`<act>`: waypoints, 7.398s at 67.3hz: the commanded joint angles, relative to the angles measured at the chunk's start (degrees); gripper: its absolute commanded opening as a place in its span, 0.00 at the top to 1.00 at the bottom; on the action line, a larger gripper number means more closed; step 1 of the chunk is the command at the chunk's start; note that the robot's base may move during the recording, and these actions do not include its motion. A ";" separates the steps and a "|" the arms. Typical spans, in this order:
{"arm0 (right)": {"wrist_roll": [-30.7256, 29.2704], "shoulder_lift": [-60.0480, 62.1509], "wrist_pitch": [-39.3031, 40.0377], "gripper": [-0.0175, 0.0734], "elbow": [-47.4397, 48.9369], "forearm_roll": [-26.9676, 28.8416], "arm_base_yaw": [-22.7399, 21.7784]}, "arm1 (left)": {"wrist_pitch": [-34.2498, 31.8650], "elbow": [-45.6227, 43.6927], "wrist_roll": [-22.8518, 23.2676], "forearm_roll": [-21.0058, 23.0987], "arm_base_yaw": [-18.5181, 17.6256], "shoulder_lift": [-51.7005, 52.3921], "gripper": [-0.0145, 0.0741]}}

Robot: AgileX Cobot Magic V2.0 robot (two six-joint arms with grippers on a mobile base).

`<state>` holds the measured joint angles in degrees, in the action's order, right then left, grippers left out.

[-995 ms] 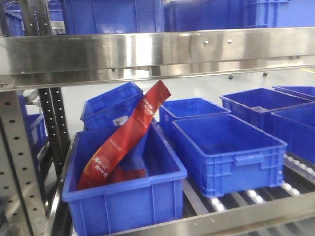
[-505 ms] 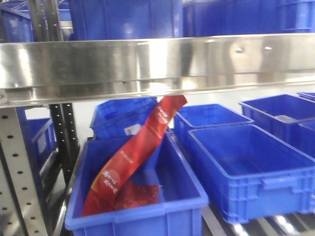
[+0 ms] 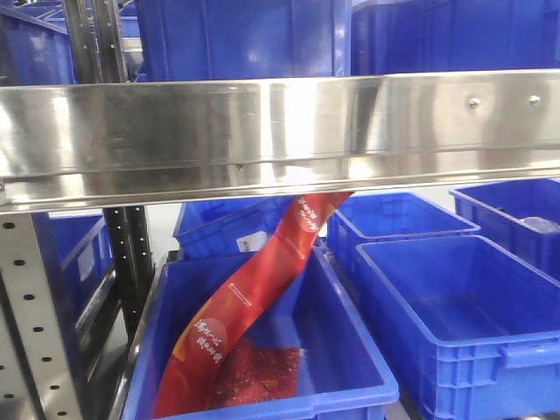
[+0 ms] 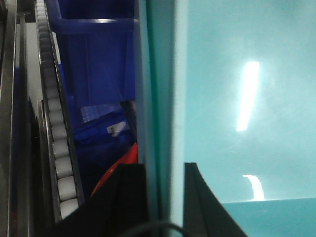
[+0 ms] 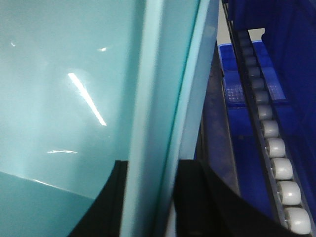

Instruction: Move two blue bins to right shelf middle

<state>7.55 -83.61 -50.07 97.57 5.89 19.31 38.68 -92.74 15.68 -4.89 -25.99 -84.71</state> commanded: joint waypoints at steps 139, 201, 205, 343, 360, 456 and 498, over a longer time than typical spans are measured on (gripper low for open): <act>-5.54 -15.84 8.97 0.82 1.26 2.90 0.12 | 10.48 -0.65 -0.13 0.14 0.06 -6.47 0.86; -5.54 8.61 -0.94 0.99 -3.95 -0.10 -1.56 | 14.63 1.40 -2.29 0.56 0.06 9.45 0.96; -5.54 12.34 -0.58 0.99 -8.00 -0.10 -1.56 | 14.14 4.31 -2.67 0.34 0.06 12.91 0.96; -9.30 72.11 19.34 0.99 -64.55 -0.10 -1.56 | -12.32 65.86 -3.64 0.44 8.79 77.08 0.96; -9.30 72.11 19.34 0.99 -64.55 -0.10 -1.56 | -28.59 87.19 -3.64 0.58 10.92 84.71 0.96; -10.48 75.70 38.09 0.99 -81.87 -0.59 -19.87 | -38.05 92.74 -3.64 0.58 10.92 84.71 0.96; -10.48 83.61 47.41 0.99 -97.57 0.30 -21.04 | -38.05 92.74 -3.64 0.58 10.92 84.71 0.96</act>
<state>-2.47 -0.38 -4.08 0.13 5.99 -1.48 1.87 0.08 12.01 -4.75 -15.31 -0.30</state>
